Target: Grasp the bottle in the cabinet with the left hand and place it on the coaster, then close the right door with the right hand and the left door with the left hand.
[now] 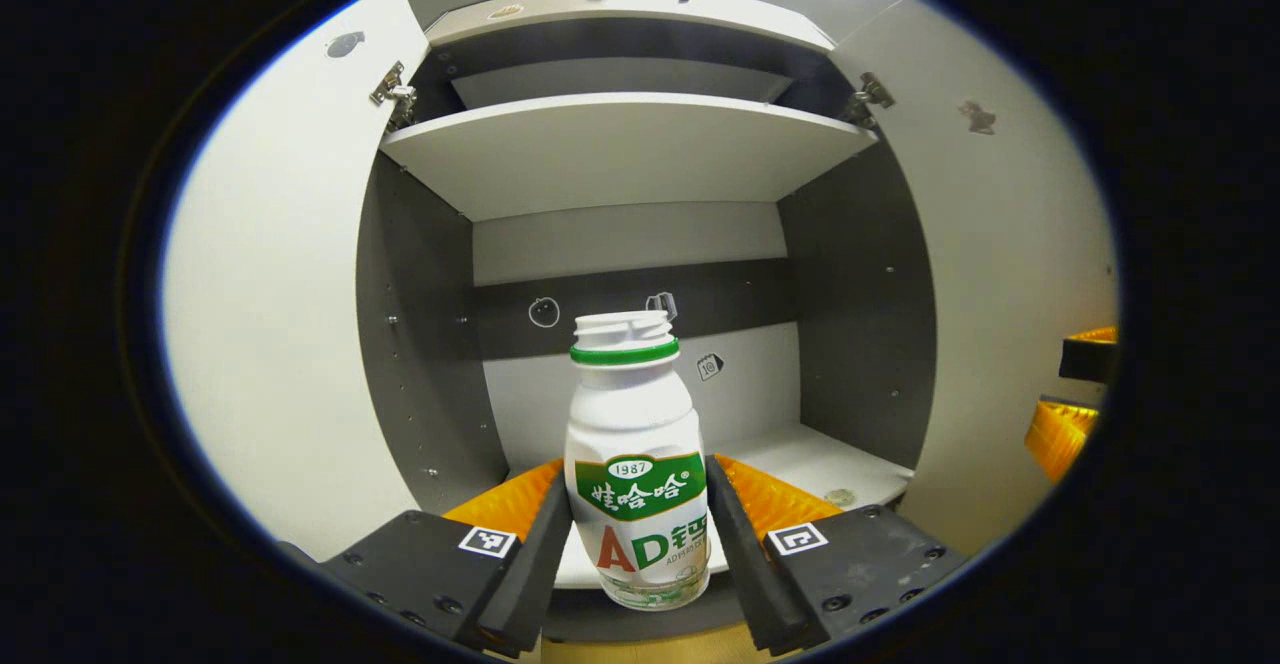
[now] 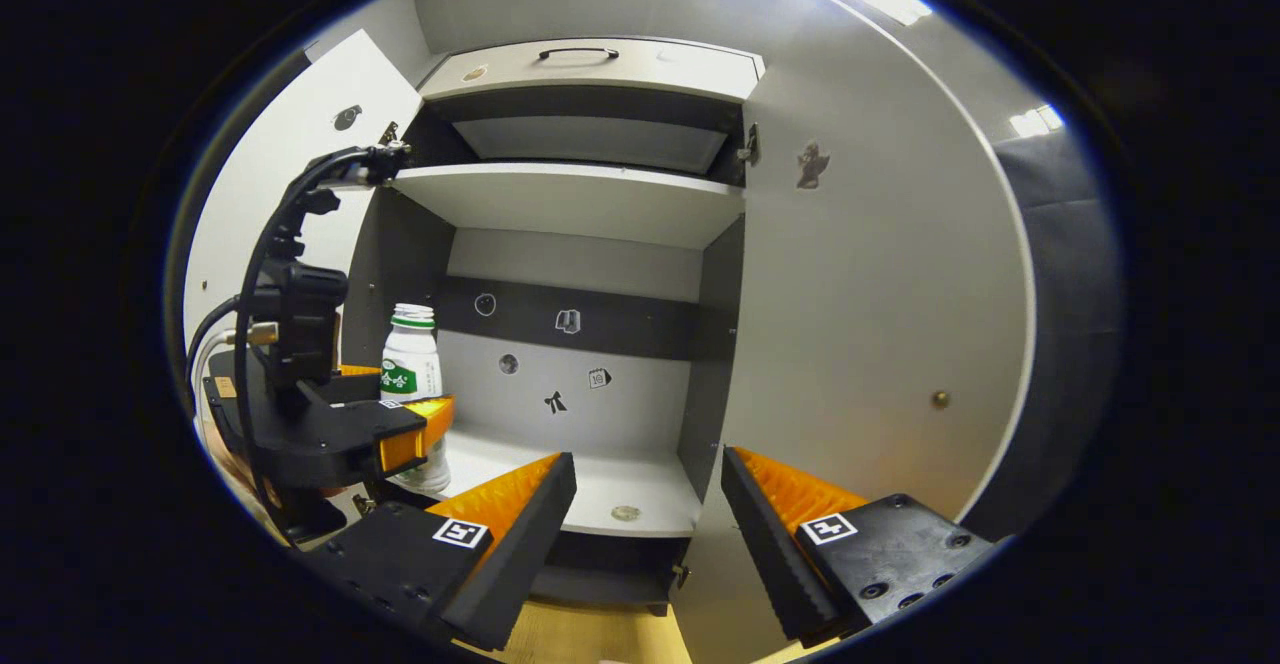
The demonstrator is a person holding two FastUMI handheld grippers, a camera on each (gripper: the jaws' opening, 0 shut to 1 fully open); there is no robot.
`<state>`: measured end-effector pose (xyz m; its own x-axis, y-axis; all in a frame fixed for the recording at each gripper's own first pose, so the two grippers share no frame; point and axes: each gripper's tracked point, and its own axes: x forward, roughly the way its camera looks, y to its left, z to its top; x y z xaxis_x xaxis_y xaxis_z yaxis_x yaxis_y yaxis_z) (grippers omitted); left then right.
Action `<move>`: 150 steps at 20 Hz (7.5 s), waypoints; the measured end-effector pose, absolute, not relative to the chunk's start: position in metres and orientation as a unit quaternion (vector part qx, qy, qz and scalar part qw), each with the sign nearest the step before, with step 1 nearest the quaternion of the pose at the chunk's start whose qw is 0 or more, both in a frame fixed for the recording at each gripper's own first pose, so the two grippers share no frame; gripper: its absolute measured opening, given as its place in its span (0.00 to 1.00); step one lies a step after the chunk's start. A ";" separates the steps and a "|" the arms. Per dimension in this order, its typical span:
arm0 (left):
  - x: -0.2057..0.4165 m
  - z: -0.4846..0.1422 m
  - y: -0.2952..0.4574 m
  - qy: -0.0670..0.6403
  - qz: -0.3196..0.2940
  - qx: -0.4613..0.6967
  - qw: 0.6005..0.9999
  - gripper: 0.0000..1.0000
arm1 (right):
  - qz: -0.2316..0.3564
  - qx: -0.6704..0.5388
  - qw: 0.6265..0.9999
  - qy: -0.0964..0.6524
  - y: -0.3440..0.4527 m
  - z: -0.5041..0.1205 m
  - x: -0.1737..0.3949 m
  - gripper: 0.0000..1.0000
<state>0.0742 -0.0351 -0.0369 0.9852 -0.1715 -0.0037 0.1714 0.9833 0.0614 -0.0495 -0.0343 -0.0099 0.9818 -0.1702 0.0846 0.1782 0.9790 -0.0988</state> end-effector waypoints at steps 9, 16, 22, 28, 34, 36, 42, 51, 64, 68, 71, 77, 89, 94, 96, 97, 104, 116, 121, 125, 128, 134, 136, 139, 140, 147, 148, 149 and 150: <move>-0.029 -0.109 -0.059 0.033 -0.165 0.009 0.986 0.76 | -0.133 -0.085 0.987 -0.041 -0.028 -0.030 -0.124 0.97; -0.077 -0.186 -0.085 0.057 -0.185 0.016 0.981 0.76 | -0.113 -0.069 0.991 -0.022 -0.034 -0.074 -0.129 0.97; -0.120 -0.243 -0.101 0.049 -0.151 0.030 0.987 0.76 | -0.091 -0.072 0.993 0.009 -0.056 -0.121 -0.135 0.98; -0.161 -0.310 -0.120 0.069 -0.120 0.010 0.990 0.76 | -0.083 -0.083 0.993 0.023 -0.075 -0.154 -0.152 0.98; -0.170 -0.346 -0.130 0.059 -0.101 0.018 0.993 0.77 | -0.069 -0.095 0.992 0.042 -0.080 -0.185 -0.161 0.98; -0.171 -0.361 -0.130 0.065 -0.096 0.006 0.993 0.77 | -0.068 -0.102 0.991 0.047 -0.081 -0.192 -0.164 0.98; -0.178 -0.403 -0.139 0.071 -0.093 -0.004 0.993 0.77 | -0.063 -0.104 0.991 0.060 -0.081 -0.223 -0.163 0.97; -0.179 -0.378 -0.142 0.040 -0.081 0.040 0.995 0.96 | -0.043 -0.112 0.991 0.058 -0.070 -0.222 -0.161 0.98; -0.160 -0.229 -0.120 0.019 -0.089 -0.037 0.995 0.96 | -0.128 -0.065 0.990 -0.005 -0.168 -0.096 -0.190 0.97; -0.154 -0.176 -0.114 0.011 -0.095 0.003 0.995 0.96 | -0.169 -0.043 0.985 -0.014 -0.219 -0.056 -0.190 0.98; -0.159 -0.150 -0.107 0.020 -0.094 0.022 0.995 0.96 | -0.161 -0.007 0.986 -0.036 -0.225 -0.025 -0.176 0.97; -0.185 -0.113 -0.096 0.032 -0.079 0.033 0.996 0.96 | -0.118 0.043 0.992 -0.027 -0.212 -0.014 -0.141 0.98; -0.212 -0.116 0.014 0.067 0.041 0.011 0.997 0.96 | -0.057 -0.012 0.998 -0.025 -0.153 -0.008 -0.122 0.95; -0.208 -0.109 0.070 0.060 0.075 0.008 0.995 0.96 | -0.018 0.022 0.999 -0.013 -0.098 -0.012 -0.103 0.95; -0.207 -0.109 0.092 0.059 0.086 0.002 0.995 0.96 | -0.015 0.031 0.999 -0.010 -0.079 -0.013 -0.092 0.95; -0.207 -0.109 0.104 0.058 0.092 0.001 0.994 0.96 | -0.015 0.029 0.999 -0.007 -0.069 -0.015 -0.086 0.95; -0.195 -0.102 0.170 0.042 0.108 0.002 0.993 0.96 | -0.002 0.007 1.000 0.001 0.005 -0.021 -0.030 0.95; -0.153 -0.070 0.221 0.004 0.076 -0.007 0.997 0.97 | -0.048 -0.002 0.999 -0.013 0.034 -0.023 0.038 0.95; -0.126 -0.056 0.217 -0.014 0.043 -0.004 0.999 0.97 | -0.045 0.019 0.999 0.007 0.035 -0.030 0.022 0.96; -0.120 -0.057 0.210 -0.018 0.012 -0.022 1.000 0.90 | -0.059 0.024 0.998 0.018 0.020 -0.037 -0.017 0.98; -0.118 -0.057 0.204 -0.018 -0.007 -0.025 0.999 0.88 | -0.066 0.018 0.998 0.015 0.014 -0.033 -0.036 0.98; -0.118 -0.055 0.192 -0.020 -0.015 -0.024 0.999 0.84 | -0.083 0.001 0.996 0.024 0.005 -0.038 -0.058 0.98; -0.117 -0.055 0.187 -0.019 -0.018 -0.023 0.999 0.84 | -0.087 -0.006 0.996 0.025 -0.002 -0.038 -0.061 0.98; -0.118 -0.054 0.176 -0.020 -0.017 -0.021 0.999 0.84 | -0.073 -0.003 0.997 0.022 -0.003 -0.034 -0.060 0.98; -0.118 -0.053 0.171 -0.019 -0.015 -0.022 0.999 0.84 | -0.066 -0.001 0.998 0.021 -0.003 -0.032 -0.058 0.98; -0.113 -0.049 0.130 -0.024 -0.009 -0.019 0.999 0.84 | -0.028 -0.004 0.999 0.024 -0.012 -0.034 -0.037 0.98; -0.111 -0.047 0.122 -0.025 -0.014 -0.018 0.999 0.84 | -0.024 -0.007 0.999 0.025 -0.014 -0.036 -0.035 0.98; -0.108 -0.047 0.114 -0.025 -0.018 -0.017 0.999 0.84 | -0.020 -0.010 0.999 0.025 -0.017 -0.037 -0.033 0.98; -0.104 -0.045 0.105 -0.026 -0.022 -0.016 0.999 0.84 | -0.017 -0.013 0.999 0.026 -0.021 -0.037 -0.031 0.98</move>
<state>-0.1042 0.1054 -0.0452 0.9977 -0.0441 0.0521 0.0458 0.9985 -0.0312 -0.0311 -0.0212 -0.0372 0.9981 -0.0338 -0.0508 0.0325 0.9991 -0.0261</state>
